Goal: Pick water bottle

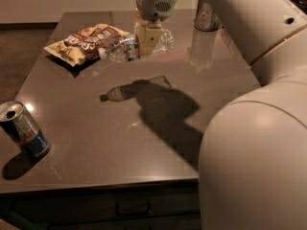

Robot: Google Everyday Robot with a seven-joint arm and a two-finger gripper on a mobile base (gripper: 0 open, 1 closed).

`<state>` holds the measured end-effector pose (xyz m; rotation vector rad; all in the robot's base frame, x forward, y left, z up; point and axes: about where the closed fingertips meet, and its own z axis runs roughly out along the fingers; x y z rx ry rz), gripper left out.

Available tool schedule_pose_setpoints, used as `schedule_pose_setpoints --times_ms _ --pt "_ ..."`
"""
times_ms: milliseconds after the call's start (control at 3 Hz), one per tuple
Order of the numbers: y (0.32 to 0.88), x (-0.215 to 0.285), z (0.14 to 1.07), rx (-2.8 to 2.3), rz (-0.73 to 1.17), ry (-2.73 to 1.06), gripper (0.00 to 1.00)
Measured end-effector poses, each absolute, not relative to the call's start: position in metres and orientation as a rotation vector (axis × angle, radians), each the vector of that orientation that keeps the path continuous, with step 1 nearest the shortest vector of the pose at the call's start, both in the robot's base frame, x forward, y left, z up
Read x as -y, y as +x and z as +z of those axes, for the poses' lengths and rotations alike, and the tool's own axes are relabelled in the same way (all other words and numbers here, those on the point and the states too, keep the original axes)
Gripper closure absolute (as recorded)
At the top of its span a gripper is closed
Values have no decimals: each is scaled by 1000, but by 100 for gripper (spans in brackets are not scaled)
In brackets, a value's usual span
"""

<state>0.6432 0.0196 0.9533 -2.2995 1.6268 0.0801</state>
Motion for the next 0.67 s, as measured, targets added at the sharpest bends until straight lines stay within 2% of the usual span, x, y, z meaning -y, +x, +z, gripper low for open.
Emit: schedule_pose_setpoints --times_ms 667 --pt "647 -39 977 -1474 81 -2328 100"
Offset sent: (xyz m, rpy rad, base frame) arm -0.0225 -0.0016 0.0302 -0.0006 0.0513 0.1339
